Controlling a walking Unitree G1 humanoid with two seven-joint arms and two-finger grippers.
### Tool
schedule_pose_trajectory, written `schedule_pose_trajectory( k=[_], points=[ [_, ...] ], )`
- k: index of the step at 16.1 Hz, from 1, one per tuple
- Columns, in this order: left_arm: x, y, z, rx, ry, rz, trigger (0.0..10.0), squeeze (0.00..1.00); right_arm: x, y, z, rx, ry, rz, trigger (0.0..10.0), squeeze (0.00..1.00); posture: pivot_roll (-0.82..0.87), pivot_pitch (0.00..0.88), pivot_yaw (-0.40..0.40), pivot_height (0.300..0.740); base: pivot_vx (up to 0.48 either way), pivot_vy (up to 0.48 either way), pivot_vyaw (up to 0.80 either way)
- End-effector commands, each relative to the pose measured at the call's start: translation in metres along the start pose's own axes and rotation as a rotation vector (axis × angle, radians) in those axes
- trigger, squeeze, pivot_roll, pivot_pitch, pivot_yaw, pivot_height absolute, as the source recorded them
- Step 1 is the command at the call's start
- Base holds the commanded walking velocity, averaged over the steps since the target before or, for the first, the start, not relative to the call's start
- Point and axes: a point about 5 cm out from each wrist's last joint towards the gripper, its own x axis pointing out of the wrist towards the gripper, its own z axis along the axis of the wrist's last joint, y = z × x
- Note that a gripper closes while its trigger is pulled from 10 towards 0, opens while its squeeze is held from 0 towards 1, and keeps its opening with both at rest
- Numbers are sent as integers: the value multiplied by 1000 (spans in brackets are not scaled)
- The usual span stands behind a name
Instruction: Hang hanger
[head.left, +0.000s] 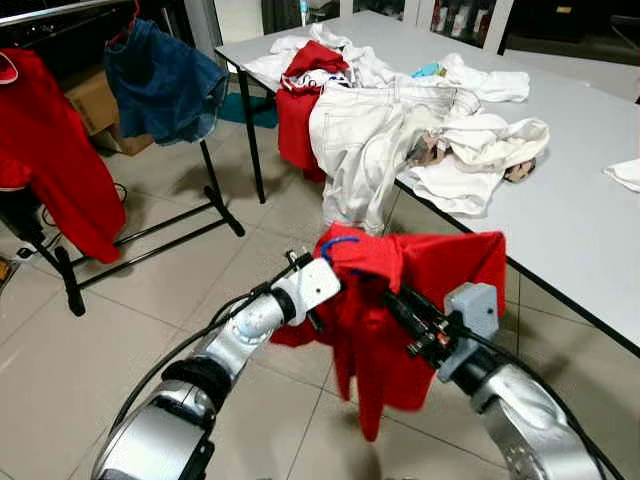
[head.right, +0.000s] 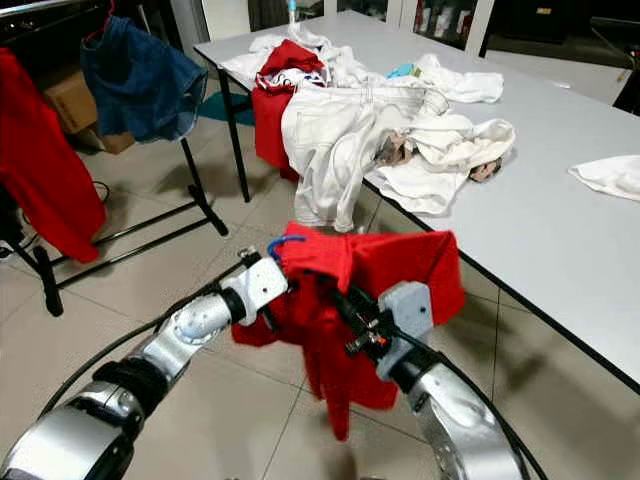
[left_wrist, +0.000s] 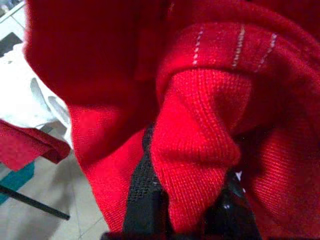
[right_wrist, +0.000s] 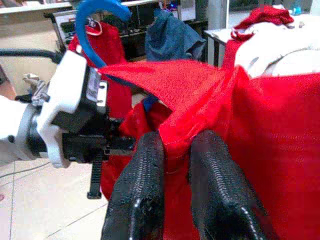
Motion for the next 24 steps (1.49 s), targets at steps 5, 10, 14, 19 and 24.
schedule_pose_trajectory(
  k=[5,10,14,19,24],
  points=[
    [-2,10,3,41,-23,79,10000,0,-13,-3,10,-64,-9,39,10000,1000,-180,0,65,740,0,0,0],
    [-6,8,-2,62,-14,75,10000,0,-27,-8,6,-107,48,95,10000,0,-180,0,65,740,0,0,0],
    [-15,3,-10,119,-6,28,10000,0,-25,-40,10,-529,169,28,10000,0,-180,0,64,740,0,0,0],
    [-23,5,-17,138,17,6,10000,0,-22,-60,26,-883,225,73,10000,20,-155,0,52,740,0,0,0],
    [-26,2,-18,159,7,-45,10000,0,-22,-62,25,-1000,249,113,10000,0,-161,0,55,740,0,0,0]
  ],
)
